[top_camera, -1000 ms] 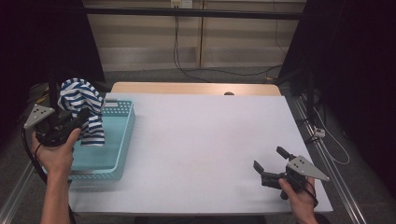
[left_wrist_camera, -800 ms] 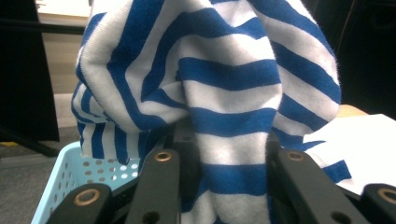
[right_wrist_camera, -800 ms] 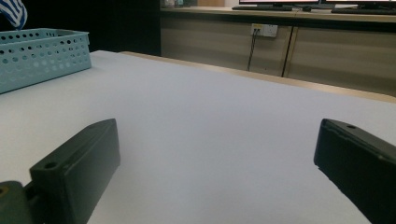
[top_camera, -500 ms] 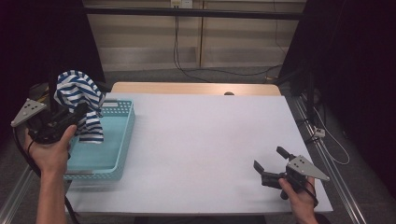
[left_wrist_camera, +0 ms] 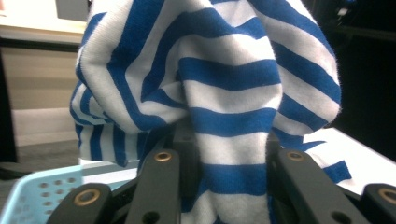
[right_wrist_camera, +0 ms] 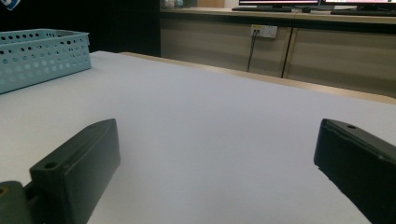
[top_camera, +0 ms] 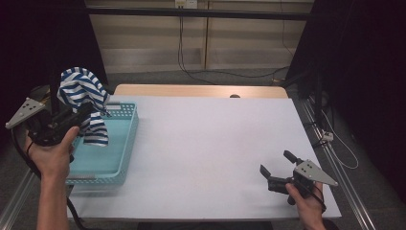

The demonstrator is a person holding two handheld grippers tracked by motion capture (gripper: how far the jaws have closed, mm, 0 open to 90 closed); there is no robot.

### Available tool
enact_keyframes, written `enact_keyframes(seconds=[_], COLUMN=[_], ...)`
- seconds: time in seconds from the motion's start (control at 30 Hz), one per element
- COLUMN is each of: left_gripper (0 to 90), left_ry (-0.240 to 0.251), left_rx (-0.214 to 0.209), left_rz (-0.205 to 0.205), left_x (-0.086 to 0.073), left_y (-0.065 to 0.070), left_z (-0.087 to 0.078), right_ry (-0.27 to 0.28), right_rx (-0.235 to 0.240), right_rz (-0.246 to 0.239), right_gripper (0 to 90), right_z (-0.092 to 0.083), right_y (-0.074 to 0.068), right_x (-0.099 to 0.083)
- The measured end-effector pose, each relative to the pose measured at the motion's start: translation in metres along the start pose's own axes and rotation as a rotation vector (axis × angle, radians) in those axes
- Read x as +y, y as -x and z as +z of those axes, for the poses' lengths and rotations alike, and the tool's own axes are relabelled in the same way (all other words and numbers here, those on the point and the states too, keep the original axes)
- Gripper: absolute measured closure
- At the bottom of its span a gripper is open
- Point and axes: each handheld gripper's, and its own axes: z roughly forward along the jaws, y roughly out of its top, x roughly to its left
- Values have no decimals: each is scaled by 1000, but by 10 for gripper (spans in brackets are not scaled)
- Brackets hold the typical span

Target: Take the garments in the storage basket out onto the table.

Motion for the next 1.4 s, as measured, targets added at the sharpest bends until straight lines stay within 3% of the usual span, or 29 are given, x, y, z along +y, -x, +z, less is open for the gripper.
enact_keyframes(seconds=[0.07,0.23,0.33,0.6,1.1,1.2,1.4], left_gripper=[708,708,708,708,708,707,706], left_ry=[-20,-18,-30,-54,-74,-92,-113], left_rx=[9,-10,-20,-48,-157,-191,-208], left_rz=[14,0,20,36,49,77,97], left_x=[0,2,4,4,5,5,9], left_y=[2,10,14,39,69,73,86], left_z=[0,5,7,22,57,62,75], right_ry=[0,-1,-1,2,1,1,1], right_rx=[-1,2,2,5,10,13,16], right_rz=[2,-3,-4,-4,-5,0,-2], right_gripper=[0,0,0,0,0,0,0], right_z=[0,0,0,1,1,1,2], right_y=[0,0,0,0,0,0,0], right_x=[0,0,0,0,0,0,0])
